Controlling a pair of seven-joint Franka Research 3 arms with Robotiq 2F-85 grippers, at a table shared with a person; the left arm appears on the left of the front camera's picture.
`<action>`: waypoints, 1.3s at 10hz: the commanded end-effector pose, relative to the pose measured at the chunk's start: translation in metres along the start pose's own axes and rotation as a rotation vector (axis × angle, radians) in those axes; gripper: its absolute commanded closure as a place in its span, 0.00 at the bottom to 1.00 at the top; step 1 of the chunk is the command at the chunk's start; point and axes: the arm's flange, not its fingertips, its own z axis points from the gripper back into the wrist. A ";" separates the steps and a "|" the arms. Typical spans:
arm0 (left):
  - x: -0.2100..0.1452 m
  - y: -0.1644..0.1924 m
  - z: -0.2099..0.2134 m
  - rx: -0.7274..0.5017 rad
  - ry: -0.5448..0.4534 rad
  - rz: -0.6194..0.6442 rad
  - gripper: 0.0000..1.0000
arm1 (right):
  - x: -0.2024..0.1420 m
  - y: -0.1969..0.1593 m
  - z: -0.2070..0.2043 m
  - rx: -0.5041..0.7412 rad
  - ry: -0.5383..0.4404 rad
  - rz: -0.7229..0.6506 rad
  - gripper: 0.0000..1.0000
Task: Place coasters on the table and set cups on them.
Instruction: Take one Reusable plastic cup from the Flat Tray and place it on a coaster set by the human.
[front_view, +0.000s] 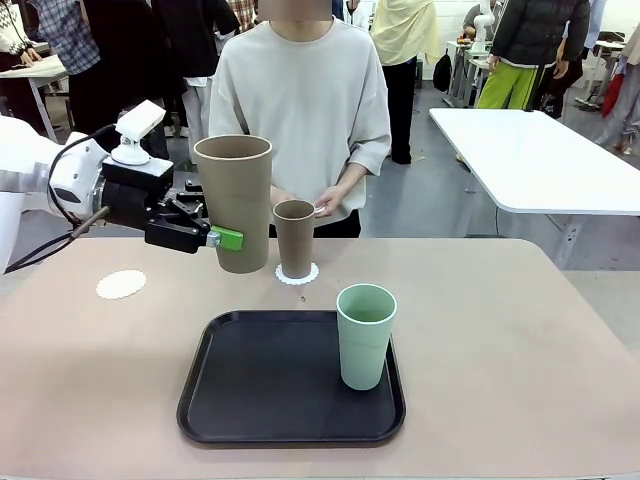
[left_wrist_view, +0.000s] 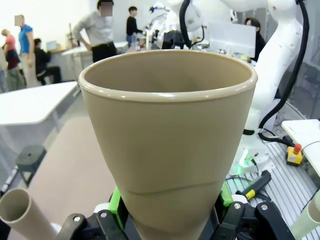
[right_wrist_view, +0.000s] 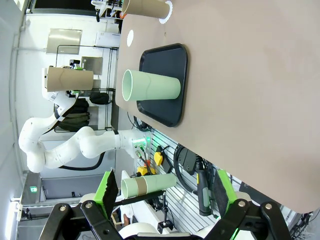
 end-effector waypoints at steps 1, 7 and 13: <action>-0.001 0.002 -0.001 -0.004 -0.004 -0.017 1.00 | 0.000 0.000 0.000 0.004 -0.001 0.003 0.00; -0.056 0.100 0.093 -0.063 -0.009 -0.107 0.18 | 0.000 0.000 0.000 0.004 -0.001 0.003 0.00; -0.102 0.163 0.263 0.270 -0.100 -0.014 0.18 | 0.000 0.000 0.000 0.004 -0.001 0.003 0.00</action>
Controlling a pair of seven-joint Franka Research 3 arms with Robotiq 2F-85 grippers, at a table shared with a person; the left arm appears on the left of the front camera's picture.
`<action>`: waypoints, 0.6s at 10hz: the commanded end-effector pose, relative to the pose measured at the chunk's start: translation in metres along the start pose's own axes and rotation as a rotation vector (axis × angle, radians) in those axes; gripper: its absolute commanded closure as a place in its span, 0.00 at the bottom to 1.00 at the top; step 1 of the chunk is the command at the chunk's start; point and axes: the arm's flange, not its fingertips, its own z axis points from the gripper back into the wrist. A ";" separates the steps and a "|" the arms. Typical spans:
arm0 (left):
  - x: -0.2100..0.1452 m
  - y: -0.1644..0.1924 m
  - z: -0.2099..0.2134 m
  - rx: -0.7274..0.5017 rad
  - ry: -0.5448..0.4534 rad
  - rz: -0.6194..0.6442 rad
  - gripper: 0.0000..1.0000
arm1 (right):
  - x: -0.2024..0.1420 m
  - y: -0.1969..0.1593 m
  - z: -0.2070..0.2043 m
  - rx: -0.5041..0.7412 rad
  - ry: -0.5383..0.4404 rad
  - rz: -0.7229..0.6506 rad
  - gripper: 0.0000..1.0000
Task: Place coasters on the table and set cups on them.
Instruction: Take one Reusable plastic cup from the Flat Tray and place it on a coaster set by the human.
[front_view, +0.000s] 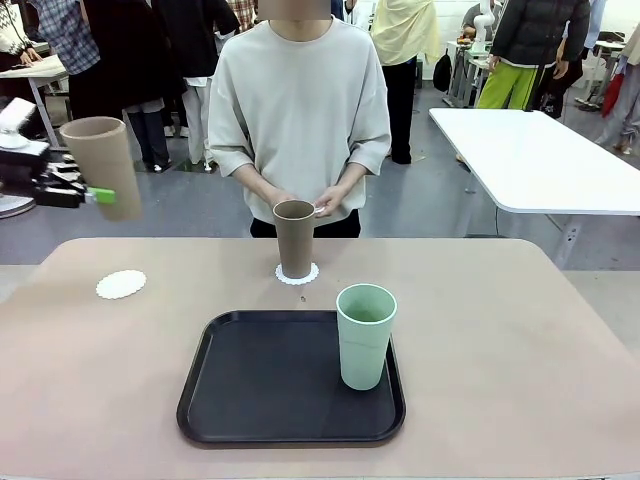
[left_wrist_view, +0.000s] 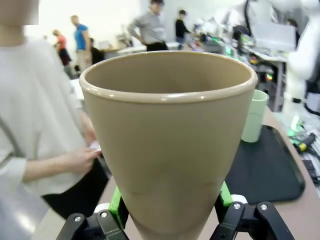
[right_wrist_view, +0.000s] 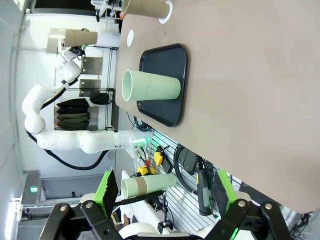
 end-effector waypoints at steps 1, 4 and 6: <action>-0.001 0.016 0.012 0.026 -0.042 0.052 0.18 | 0.000 0.000 0.000 0.004 0.000 0.003 0.00; -0.007 0.022 0.030 -0.029 0.001 0.084 0.18 | 0.000 0.000 0.000 0.004 0.000 0.003 0.00; 0.005 0.008 0.030 -0.071 0.011 0.031 0.18 | 0.000 0.000 0.000 0.004 0.000 0.003 0.00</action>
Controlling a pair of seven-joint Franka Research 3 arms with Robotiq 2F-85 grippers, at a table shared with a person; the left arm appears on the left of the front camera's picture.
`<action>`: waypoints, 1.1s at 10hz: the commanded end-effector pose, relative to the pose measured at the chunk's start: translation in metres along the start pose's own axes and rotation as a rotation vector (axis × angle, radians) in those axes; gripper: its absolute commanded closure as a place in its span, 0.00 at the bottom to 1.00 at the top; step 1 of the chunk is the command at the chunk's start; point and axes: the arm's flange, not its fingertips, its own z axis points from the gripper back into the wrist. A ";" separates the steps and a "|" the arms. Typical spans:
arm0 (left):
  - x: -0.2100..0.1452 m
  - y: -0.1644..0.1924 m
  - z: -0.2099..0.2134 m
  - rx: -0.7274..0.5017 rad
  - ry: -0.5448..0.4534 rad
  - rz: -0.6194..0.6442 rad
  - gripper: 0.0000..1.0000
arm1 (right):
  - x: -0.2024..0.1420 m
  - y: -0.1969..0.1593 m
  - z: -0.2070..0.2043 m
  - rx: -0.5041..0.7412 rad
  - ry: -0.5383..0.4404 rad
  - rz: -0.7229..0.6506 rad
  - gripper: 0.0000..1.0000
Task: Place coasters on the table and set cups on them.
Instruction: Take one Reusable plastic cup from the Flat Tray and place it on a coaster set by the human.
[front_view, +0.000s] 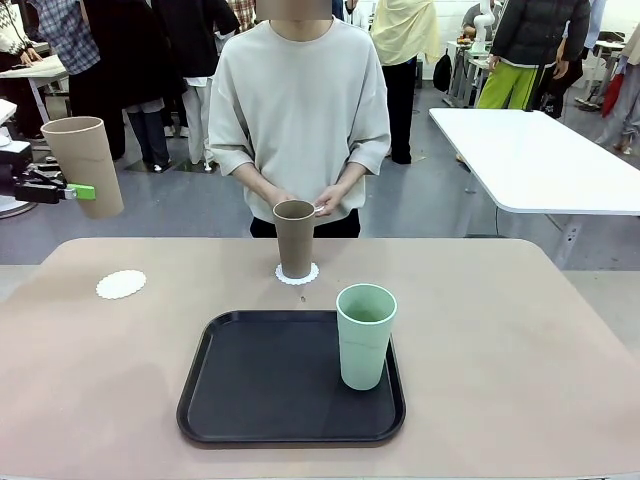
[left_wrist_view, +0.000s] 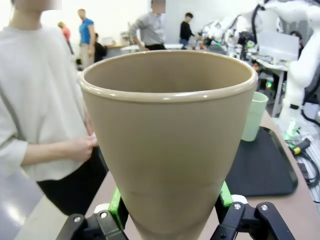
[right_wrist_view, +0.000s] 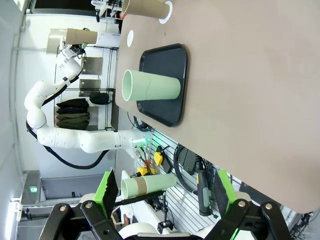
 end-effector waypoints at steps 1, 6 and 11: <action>-0.005 0.003 0.000 0.026 -0.007 0.010 0.18 | 0.000 0.000 0.000 0.004 0.000 0.003 0.00; -0.007 0.002 0.000 0.010 0.002 0.013 0.18 | 0.000 0.000 0.000 0.004 0.000 0.003 0.00; -0.072 0.028 0.029 -0.159 -0.072 0.010 0.18 | 0.000 0.000 0.000 0.004 0.000 0.003 0.00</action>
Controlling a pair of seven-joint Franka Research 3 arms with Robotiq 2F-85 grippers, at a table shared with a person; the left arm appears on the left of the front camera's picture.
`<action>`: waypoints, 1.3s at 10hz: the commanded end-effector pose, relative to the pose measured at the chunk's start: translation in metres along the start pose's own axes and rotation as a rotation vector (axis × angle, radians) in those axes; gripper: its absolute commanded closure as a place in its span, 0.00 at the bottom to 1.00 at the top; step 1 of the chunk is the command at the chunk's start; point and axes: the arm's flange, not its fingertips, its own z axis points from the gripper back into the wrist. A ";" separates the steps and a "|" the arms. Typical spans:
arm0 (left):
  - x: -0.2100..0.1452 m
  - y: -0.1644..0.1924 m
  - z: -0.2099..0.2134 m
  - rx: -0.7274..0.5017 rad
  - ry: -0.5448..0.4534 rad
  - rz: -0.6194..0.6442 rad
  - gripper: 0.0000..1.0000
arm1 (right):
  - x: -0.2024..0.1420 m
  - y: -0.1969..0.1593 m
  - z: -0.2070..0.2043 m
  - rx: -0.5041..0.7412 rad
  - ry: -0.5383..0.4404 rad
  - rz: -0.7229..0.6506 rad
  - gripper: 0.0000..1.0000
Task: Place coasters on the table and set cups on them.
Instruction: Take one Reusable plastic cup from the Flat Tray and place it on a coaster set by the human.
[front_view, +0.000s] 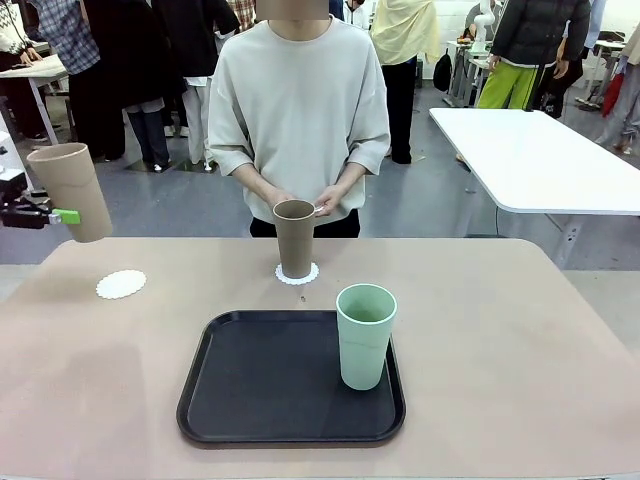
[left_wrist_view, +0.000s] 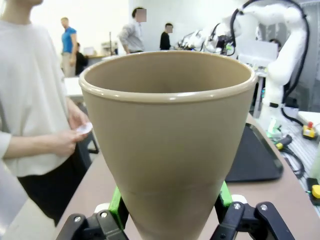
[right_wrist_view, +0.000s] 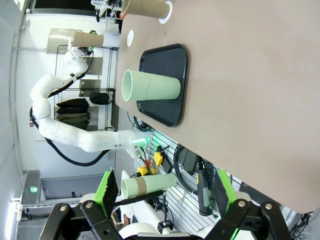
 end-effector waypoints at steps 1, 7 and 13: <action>-0.015 0.010 0.009 -0.043 0.004 -0.021 0.18 | 0.000 0.000 0.000 0.004 0.000 0.003 0.00; -0.064 0.009 -0.007 0.071 0.113 -0.073 0.18 | 0.000 0.000 0.000 0.004 0.000 0.003 0.00; -0.098 0.013 -0.027 0.078 0.128 0.028 0.18 | 0.000 0.000 0.000 0.004 0.000 0.003 0.00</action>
